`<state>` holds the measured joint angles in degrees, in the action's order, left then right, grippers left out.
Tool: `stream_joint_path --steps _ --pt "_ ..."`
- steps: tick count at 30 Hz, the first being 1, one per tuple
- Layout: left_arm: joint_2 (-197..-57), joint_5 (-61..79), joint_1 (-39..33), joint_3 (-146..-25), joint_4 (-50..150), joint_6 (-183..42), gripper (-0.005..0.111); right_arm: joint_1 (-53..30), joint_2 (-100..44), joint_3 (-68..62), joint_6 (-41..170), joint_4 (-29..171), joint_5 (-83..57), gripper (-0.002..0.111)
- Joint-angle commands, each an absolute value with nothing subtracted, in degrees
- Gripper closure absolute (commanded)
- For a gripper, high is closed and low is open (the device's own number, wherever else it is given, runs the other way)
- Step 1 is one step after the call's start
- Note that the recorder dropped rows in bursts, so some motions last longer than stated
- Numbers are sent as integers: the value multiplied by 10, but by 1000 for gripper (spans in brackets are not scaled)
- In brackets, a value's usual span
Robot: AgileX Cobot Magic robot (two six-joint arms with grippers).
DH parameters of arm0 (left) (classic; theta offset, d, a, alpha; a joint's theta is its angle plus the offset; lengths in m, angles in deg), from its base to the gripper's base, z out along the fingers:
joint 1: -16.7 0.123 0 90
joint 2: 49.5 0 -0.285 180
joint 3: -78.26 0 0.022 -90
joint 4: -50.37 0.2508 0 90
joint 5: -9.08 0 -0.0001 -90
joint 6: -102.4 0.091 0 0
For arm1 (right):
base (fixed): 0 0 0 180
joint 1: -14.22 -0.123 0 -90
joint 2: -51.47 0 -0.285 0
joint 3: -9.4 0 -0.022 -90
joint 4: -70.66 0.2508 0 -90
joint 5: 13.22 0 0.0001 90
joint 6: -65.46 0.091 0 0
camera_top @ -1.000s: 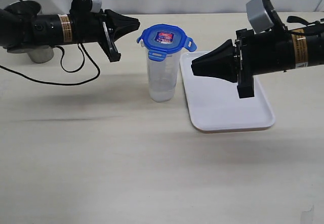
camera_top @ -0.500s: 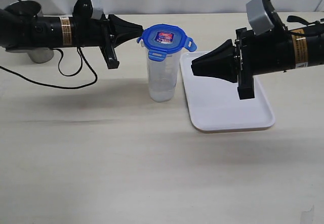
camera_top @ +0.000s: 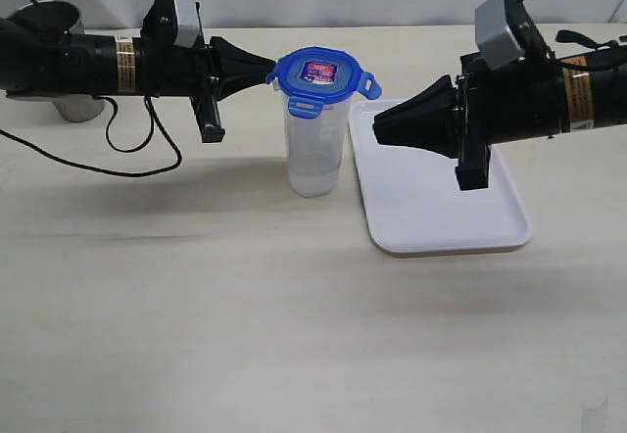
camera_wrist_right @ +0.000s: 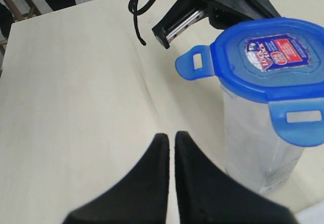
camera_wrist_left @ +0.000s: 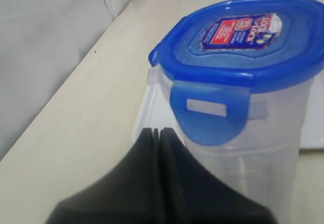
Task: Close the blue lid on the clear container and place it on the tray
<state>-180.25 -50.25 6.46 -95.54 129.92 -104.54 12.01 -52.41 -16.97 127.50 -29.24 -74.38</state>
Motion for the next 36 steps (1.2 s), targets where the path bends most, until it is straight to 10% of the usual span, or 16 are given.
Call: stream_joint_path --steps 1,36 --pt "-1802 -512 68 -961 1288 -1048 107 121 -525 -166 1270 -293 -742 104" --pt "-1802 -512 67 -961 1262 -1042 107 121 -573 -165 1177 -210 -740 104"
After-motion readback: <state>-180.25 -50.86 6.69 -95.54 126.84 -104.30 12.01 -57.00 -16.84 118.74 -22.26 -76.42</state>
